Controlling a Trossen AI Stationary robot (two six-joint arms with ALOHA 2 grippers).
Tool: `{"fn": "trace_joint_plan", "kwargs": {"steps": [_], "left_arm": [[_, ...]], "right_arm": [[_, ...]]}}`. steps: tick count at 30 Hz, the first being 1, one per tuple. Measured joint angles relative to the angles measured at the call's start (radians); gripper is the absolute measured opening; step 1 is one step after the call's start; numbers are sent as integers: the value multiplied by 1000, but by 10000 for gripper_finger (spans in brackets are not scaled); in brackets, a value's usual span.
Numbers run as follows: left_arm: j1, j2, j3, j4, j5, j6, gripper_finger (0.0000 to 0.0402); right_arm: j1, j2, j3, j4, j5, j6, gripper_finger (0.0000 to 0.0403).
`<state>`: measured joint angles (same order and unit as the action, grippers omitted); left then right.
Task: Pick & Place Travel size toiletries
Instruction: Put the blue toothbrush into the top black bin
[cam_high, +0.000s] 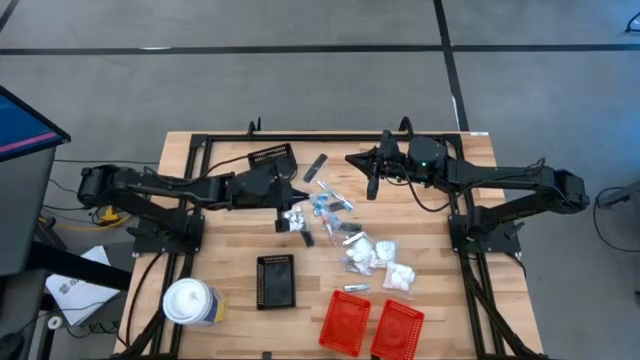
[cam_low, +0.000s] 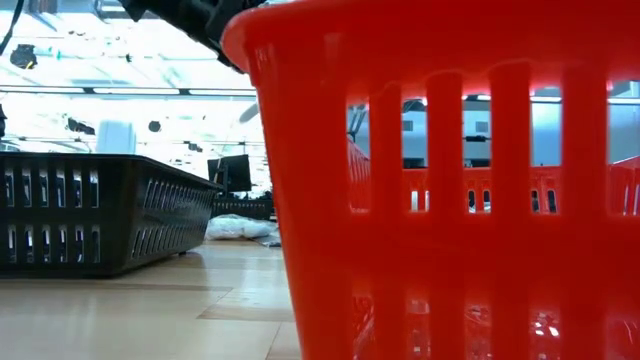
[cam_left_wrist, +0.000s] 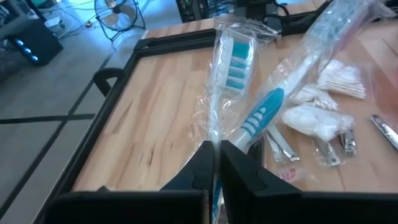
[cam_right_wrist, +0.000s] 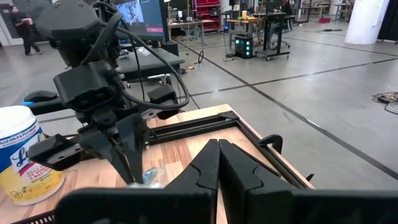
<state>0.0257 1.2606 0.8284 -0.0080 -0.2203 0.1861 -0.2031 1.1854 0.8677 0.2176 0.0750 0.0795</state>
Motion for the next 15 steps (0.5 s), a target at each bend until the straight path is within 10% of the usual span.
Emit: {"fn": "trace_joint_plan", "kwargs": {"steps": [15], "left_arm": [[3,0,0,7,0,1,6]], "right_arm": [[13,7,0,51,-60,93,0]]}}
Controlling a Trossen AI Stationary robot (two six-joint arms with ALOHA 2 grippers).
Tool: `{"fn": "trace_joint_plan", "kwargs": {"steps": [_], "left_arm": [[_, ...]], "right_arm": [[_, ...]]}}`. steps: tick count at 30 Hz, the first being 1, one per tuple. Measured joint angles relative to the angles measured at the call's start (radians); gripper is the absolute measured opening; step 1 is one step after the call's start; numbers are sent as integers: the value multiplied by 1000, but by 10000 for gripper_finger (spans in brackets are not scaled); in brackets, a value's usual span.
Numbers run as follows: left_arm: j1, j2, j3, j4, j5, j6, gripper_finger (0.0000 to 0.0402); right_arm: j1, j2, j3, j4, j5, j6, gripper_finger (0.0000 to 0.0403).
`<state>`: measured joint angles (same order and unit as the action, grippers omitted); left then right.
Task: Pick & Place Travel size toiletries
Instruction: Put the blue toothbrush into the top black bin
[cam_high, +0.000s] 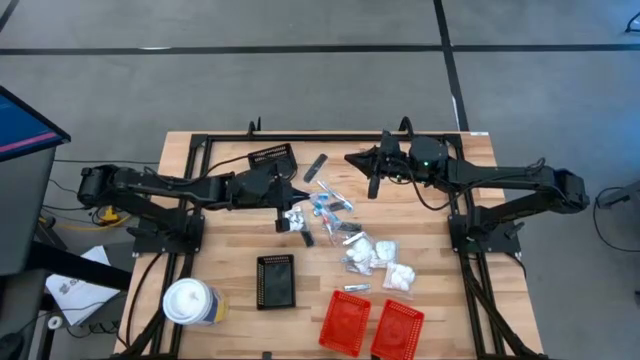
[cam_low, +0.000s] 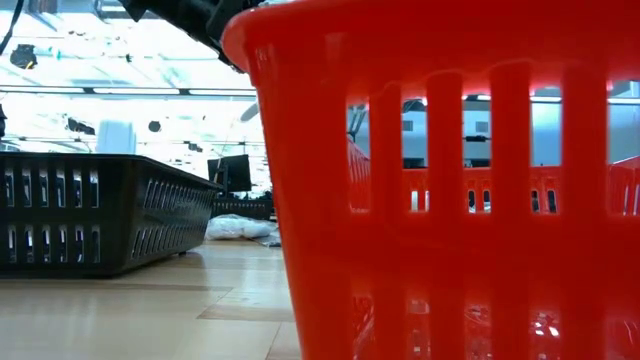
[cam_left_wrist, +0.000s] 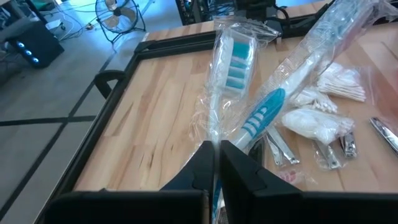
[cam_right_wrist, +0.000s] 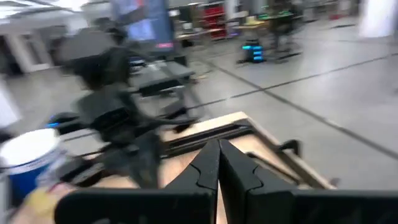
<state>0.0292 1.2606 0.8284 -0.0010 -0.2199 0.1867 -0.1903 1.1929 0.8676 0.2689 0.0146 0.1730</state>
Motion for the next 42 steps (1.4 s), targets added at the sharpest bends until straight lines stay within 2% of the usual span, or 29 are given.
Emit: {"fn": "trace_joint_plan", "kwargs": {"steps": [4,6,8,10,15,16,18,25,31,37,42], "left_arm": [[0,0,0,2,0,0,5],[0,0,0,3,0,0,6],[0,0,0,2,0,0,6],[0,0,0,2,0,0,5],[0,0,0,1,0,0,6],[0,0,0,0,0,0,5],[0,0,0,-1,0,0,5],[0,0,0,-2,0,0,5],[0,0,0,-2,0,0,5],[0,0,0,-5,0,0,5],[0,0,0,-8,0,-1,5]], "right_arm": [[30,37,-1,19,-169,-16,0],[49,50,12,20,-169,-60,0],[62,57,45,-32,-118,-96,0],[76,57,99,-137,20,-98,0],[160,56,169,-363,556,16,0],[174,56,171,-378,623,33,0],[195,56,171,-383,685,37,0],[237,56,172,-370,689,15,0],[245,56,172,-373,688,87,0],[228,56,172,-382,524,82,0],[216,56,172,-383,509,82,0]]}}
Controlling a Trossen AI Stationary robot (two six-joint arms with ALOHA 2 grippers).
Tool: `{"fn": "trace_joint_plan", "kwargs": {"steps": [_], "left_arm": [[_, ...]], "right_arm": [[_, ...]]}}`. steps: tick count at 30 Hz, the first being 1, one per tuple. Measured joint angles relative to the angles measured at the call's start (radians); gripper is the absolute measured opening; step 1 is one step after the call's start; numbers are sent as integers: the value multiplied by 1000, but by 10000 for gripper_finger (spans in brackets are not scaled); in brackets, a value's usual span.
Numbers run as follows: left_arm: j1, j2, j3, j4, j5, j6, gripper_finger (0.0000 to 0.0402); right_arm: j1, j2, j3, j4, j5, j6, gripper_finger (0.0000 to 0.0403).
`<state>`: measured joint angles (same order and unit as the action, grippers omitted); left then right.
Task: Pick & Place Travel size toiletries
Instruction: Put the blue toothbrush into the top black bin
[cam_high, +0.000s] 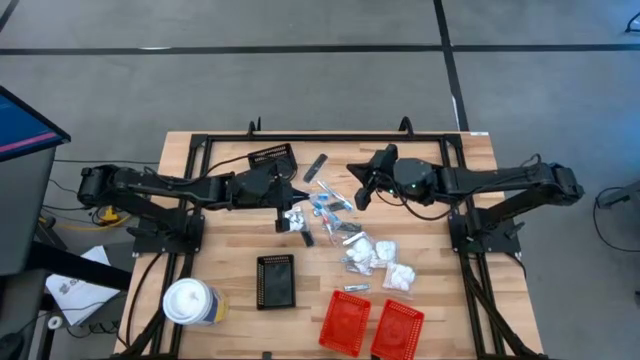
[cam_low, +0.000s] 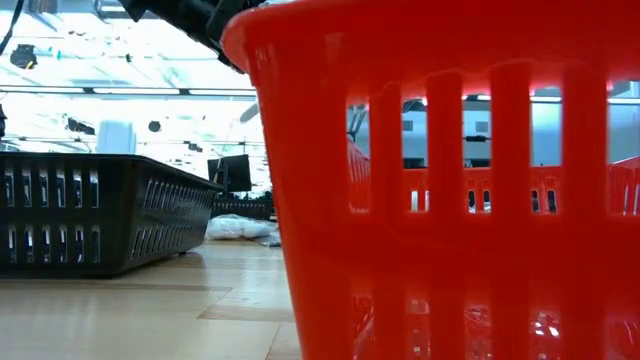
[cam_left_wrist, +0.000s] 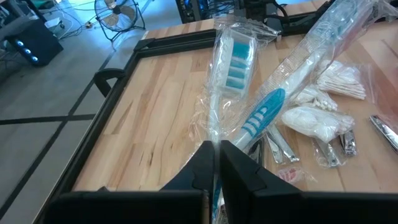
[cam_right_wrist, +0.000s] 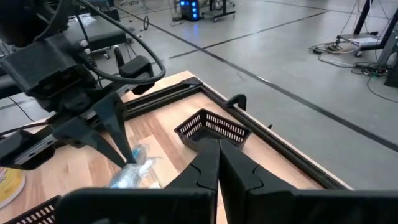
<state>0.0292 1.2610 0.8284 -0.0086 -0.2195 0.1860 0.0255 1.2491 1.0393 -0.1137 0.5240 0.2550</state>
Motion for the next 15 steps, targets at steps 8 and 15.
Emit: {"fn": "trace_joint_plan", "kwargs": {"steps": [8,15], "left_arm": [[0,0,0,-8,0,0,5],[0,0,0,-16,0,-7,5]], "right_arm": [[-8,0,0,-1,-1,0,0],[-8,0,0,0,-2,0,0]]}}
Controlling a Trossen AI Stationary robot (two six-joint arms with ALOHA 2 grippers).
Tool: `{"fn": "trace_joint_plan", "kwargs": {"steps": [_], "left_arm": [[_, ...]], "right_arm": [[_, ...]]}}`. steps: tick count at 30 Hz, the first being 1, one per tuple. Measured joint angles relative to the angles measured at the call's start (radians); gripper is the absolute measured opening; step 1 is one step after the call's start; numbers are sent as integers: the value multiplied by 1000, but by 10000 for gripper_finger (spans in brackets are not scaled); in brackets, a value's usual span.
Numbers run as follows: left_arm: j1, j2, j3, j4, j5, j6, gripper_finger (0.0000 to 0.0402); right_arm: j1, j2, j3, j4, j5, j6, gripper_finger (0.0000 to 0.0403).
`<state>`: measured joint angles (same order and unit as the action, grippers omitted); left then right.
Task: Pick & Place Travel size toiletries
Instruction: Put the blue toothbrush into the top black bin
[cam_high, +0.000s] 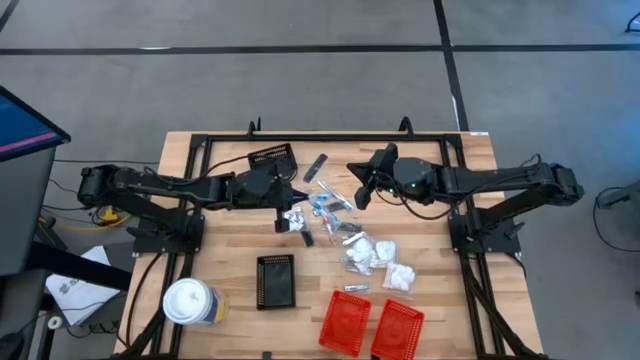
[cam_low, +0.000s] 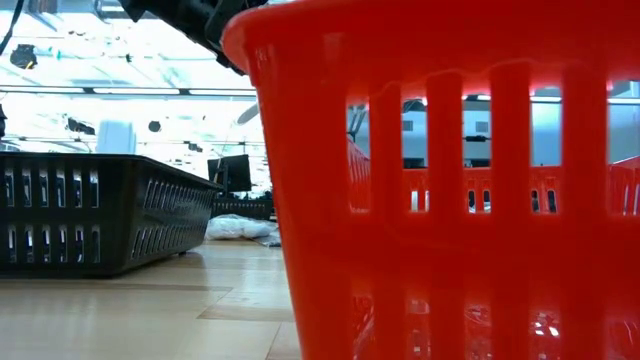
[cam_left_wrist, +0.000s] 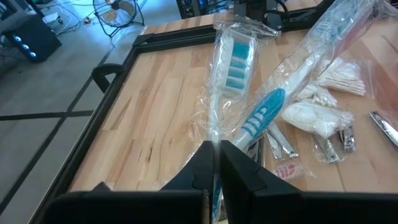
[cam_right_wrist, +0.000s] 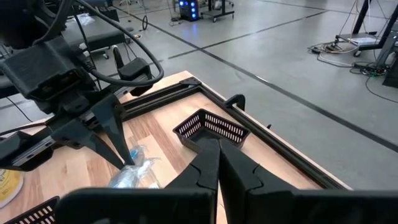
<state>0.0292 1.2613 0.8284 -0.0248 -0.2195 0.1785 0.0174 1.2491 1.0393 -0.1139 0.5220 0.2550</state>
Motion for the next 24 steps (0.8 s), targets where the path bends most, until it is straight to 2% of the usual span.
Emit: {"fn": "trace_joint_plan", "kwargs": {"steps": [8,13,19,24], "left_arm": [[1,32,2,8,0,-4,5],[36,181,8,98,70,-7,5],[93,374,75,94,44,-7,5],[129,483,127,40,116,-28,6]], "right_arm": [[0,0,0,0,0,-1,0],[-8,0,0,2,0,-3,0],[-28,0,0,-11,0,-2,0],[-27,0,0,-21,0,-2,0]]}}
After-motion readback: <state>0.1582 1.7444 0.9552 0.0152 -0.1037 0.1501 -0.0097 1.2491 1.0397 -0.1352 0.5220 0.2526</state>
